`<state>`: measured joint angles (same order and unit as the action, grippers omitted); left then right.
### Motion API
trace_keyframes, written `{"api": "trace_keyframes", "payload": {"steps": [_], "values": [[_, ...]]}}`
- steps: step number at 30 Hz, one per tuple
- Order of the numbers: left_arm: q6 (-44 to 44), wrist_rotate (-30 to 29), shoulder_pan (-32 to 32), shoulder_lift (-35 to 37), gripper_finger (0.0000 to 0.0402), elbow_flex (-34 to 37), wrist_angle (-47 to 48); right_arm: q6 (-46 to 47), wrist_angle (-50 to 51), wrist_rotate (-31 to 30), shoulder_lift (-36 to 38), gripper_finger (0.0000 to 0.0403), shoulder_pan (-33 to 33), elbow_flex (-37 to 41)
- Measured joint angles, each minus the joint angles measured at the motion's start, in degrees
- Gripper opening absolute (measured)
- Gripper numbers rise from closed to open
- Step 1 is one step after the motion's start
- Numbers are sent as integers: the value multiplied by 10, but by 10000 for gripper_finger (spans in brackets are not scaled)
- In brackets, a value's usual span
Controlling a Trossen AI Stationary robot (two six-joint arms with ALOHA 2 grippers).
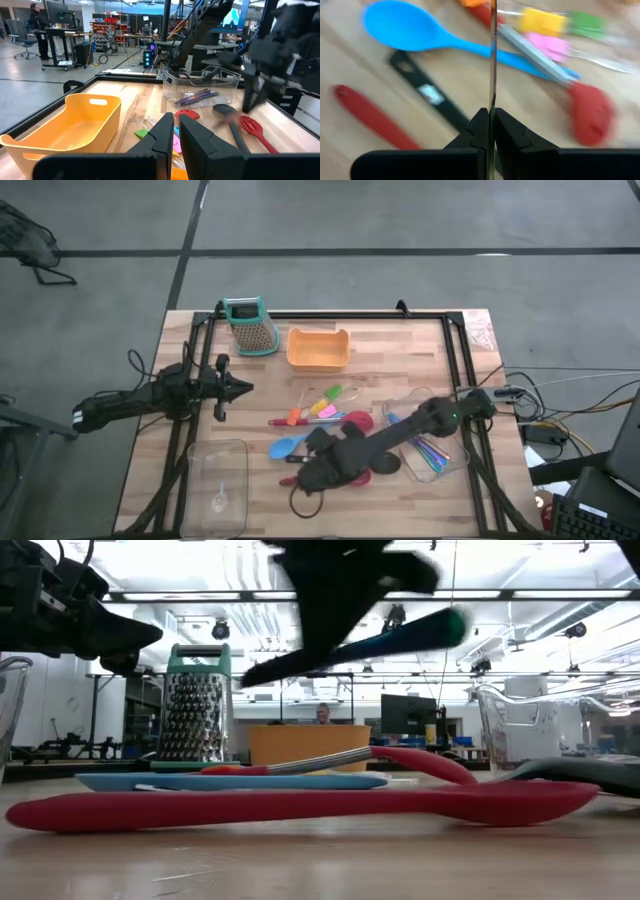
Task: Pick & Place Kitchen Items
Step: Put the blue knife into the top transparent bin
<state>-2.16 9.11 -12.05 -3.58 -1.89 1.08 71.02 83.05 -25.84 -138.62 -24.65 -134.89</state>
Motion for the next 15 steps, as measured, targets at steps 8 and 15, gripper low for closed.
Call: {"api": "trace_keyframes", "payload": {"steps": [8, 15], "values": [[0, 0, 0, 0, 35, 0, 0, 63, 71, -39, 37, 13, -30, 7], [0, 0, 0, -1, 35, 0, 0, 58, 70, -30, 58, 13, -48, 7]]}}
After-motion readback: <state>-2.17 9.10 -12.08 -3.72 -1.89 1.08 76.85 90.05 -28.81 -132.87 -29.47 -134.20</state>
